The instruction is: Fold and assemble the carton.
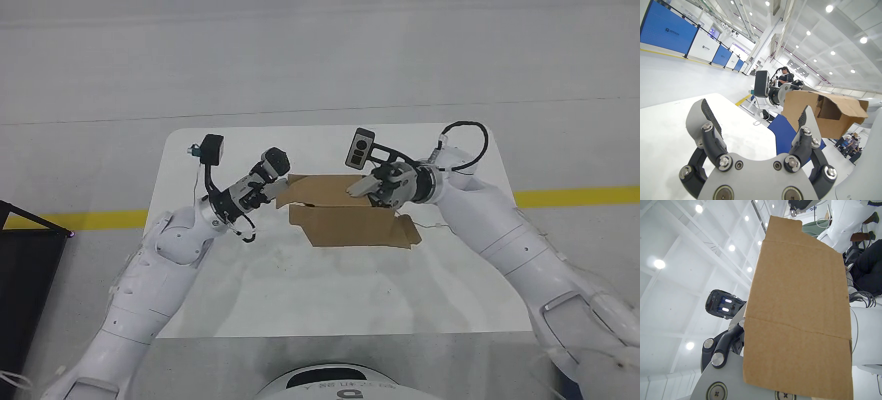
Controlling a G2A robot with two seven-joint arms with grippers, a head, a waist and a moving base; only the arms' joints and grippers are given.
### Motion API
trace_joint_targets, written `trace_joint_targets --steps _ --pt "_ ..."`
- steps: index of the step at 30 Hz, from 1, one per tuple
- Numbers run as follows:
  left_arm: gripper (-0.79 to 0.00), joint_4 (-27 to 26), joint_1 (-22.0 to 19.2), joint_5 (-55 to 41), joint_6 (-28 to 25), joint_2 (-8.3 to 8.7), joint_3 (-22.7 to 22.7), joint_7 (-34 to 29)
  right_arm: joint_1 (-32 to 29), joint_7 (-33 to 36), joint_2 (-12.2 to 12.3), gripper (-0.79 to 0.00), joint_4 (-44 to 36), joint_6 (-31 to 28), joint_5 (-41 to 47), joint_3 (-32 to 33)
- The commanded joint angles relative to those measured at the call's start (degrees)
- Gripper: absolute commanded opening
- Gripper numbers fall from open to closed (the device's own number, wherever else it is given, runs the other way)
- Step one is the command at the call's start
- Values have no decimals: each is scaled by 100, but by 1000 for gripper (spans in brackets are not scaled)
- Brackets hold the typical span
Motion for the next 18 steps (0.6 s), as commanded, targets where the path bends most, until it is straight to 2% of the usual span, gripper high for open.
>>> trace_joint_targets --steps 1,11,18 --pt "0 -41 -12 20 -13 -9 31 -19 4 0 -5 -785 13 5 22 6" --pt "0 -167 -43 21 -21 -36 104 -78 43 0 -48 -785 107 45 48 -43" --pt "0 -243 -31 115 -65 -53 133 -68 117 0 -112 -785 476 17 189 -7"
